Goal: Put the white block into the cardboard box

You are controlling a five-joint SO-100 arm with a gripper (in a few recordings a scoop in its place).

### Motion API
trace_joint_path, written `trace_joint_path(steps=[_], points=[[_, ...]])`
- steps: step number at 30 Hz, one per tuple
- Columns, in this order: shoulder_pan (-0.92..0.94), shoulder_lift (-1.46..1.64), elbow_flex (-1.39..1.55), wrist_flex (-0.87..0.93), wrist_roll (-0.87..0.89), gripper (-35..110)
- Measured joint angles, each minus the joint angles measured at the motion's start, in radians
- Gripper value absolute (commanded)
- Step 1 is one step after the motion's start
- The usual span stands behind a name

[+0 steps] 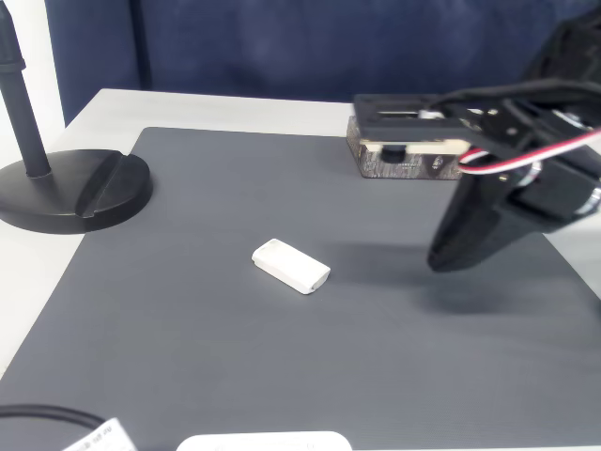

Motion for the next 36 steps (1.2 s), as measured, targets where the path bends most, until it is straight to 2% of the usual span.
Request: trace_joint_path(steps=[6, 18, 36], points=[[0.031, -0.249, -0.268, 0.109, 0.057, -2], [0.067, -0.606, -0.618, 0.13, 0.117, -2], [0.132, -0.877, -0.988, 0.209, 0.153, -2]])
